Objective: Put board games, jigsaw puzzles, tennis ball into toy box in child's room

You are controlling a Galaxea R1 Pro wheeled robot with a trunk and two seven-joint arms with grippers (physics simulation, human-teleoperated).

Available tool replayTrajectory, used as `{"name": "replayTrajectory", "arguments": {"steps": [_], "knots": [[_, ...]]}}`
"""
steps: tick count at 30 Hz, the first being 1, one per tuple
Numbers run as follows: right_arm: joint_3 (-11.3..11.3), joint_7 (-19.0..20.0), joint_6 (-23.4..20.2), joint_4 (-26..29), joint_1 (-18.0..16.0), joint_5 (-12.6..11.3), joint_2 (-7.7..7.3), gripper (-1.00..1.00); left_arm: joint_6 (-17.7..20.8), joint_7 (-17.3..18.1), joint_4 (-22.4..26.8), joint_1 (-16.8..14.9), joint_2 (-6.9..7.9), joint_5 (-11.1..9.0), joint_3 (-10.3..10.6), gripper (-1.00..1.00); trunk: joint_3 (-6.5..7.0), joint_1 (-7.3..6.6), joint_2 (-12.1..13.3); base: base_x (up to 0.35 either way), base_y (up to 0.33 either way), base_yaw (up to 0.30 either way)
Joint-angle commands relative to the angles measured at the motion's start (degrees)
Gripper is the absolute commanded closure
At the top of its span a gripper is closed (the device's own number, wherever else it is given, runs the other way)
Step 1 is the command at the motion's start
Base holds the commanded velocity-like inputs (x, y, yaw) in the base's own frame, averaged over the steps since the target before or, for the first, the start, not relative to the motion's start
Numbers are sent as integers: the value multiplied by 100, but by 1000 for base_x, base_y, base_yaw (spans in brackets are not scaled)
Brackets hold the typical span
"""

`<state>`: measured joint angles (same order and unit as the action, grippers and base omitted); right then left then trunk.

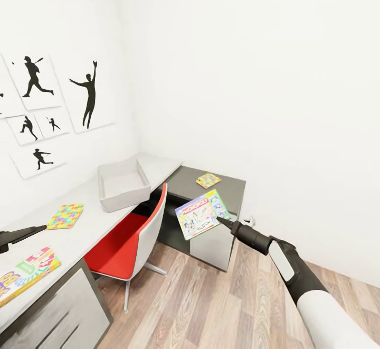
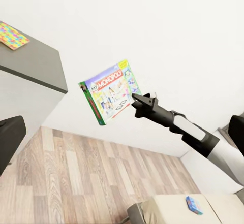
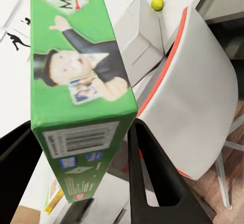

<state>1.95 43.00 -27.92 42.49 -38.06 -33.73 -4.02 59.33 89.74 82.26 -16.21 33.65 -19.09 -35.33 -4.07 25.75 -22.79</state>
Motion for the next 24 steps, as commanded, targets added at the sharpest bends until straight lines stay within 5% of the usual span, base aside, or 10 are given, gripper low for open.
{"name": "replayTrajectory", "arguments": {"steps": [1, 6, 13, 20, 24], "knots": [[7, 13, -58, 21, -6, -33, -9, 100, 61, 26, 0, -5, 1, 9, 0, -100, -13, 4, -13, 0, 0, 2], [47, 20, -208, 190, -5, -112, -34, 100, 61, 26, 0, -5, 1, 6, -27, -100, -13, 4, -13, 0, 0, 1], [168, -83, -1465, 635, -196, -133, -22, 100, 61, 26, -3, -4, 4, 8, -34, -100, -13, 4, -13, 6, 0, 0], [387, -1206, -2474, 1017, -1352, -212, 69, 100, 61, 26, -16, -4, 10, 52, -292, -100, -13, 4, -13, 154, 61, 0], [399, -1400, -2738, 994, -1944, -308, 71, 100, 61, 26, -17, -5, 10, 29, -396, -100, -13, 4, -13, 82, 40, 0]]}}
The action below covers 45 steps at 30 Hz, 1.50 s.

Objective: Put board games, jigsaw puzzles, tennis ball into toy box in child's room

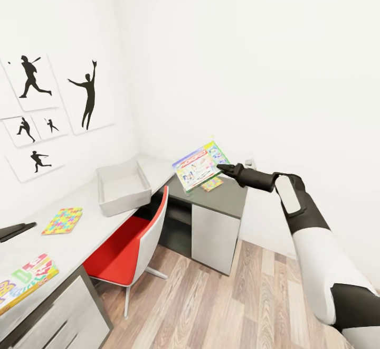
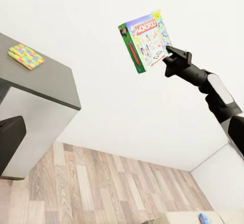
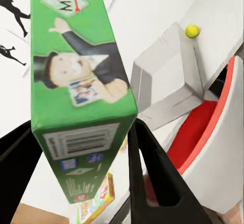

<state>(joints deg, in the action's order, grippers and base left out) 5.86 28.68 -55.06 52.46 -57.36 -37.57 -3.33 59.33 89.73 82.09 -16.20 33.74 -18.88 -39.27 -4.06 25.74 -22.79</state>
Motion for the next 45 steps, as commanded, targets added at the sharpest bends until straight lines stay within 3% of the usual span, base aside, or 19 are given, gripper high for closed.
{"name": "replayTrajectory", "arguments": {"steps": [1, 6, 21, 34, 45], "knots": [[10, 13, -80, -9, -117, 64, 4, 100, 61, 27, 0, -6, 1, 3, -19, -100, -15, 4, -13, 24, 12, 0], [12, -24, -177, -3, -296, 36, 7, 100, 61, 27, -5, -1, 1, -9, -49, -100, -15, 4, -13, 36, 4, 0], [-23, -28, -133, -3, -277, 30, 20, 100, 61, 27, -7, -4, -7, -11, -52, -100, -11, 4, -13, 9, -10, 16], [-41, -37, -111, -21, -275, 91, 266, 100, 61, 27, -7, -3, -7, -11, -52, -100, -11, 4, -13, 55, -24, 257], [-16, -38, -102, -25, -275, 92, 331, 100, 61, 27, -8, -5, -6, -11, -55, -100, -28, 4, -13, 75, 0, 282]]}}
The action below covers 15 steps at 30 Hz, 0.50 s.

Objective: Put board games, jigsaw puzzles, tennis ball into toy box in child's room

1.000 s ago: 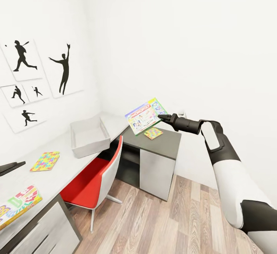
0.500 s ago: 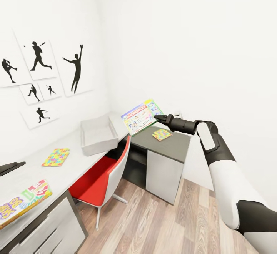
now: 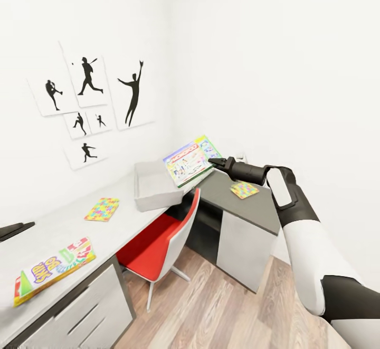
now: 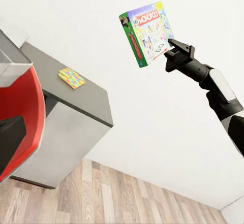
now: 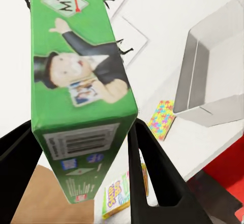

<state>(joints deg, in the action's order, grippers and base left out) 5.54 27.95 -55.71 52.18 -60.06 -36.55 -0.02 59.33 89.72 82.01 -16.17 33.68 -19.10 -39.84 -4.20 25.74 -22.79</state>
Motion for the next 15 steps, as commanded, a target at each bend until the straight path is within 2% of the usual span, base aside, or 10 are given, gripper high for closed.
{"name": "replayTrajectory", "arguments": {"steps": [1, 9, 15], "knots": [[16, 35, -37, 3, -6, -10, 1, 100, 61, 28, -1, -9, 0, 12, 2, -100, -15, 4, -13, 75, 0, 282], [22, 35, -35, 3, -6, -10, 2, 100, 61, 28, -1, -9, 2, 14, 2, -100, -31, 4, -13, 76, 0, 278], [18, 35, 160, -3, 14, -20, -4, 100, 61, 28, -1, -7, -1, 37, 2, -100, -36, 4, -13, 193, 0, 88]]}}
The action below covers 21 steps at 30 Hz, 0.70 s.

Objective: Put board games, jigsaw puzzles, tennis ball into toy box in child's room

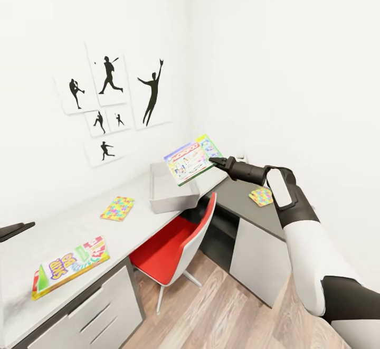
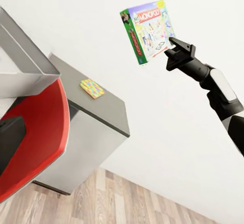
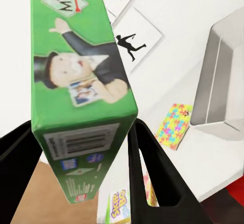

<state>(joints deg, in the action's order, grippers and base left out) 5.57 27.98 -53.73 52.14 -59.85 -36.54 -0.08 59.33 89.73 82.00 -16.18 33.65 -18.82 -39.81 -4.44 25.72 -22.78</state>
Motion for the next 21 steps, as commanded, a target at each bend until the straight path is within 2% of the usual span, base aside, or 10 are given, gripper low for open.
{"name": "replayTrajectory", "arguments": {"steps": [1, 13, 16, 17, 20, 21], "knots": [[14, 32, -17, 0, -5, -24, 1, 100, 61, 27, 0, -7, 1, 11, 0, -100, -13, 6, -13, 189, 0, 15], [15, 18, 10, -6, 0, -71, 7, 100, 57, 27, -17, -4, -8, 1, 0, -100, -13, 6, -13, 85, 18, 3], [23, -173, 11, -49, -3, -77, 36, 100, 58, 27, -17, -4, -12, -2, 3, -100, -13, 6, -13, 106, 33, 0], [26, -331, 11, -84, -5, -85, 90, 100, 56, 27, -17, -4, -14, -3, 2, -100, -13, 6, -13, 45, 14, 0], [46, -831, 12, -127, -20, -134, 384, 100, 53, 27, -17, -4, -16, -12, 0, -100, -13, 6, -13, 21, 6, 0], [81, -1056, 13, -139, -37, -155, 525, 100, 53, 27, -18, -4, -16, -15, 3, -100, -13, 6, -13, 9, 3, 0]]}}
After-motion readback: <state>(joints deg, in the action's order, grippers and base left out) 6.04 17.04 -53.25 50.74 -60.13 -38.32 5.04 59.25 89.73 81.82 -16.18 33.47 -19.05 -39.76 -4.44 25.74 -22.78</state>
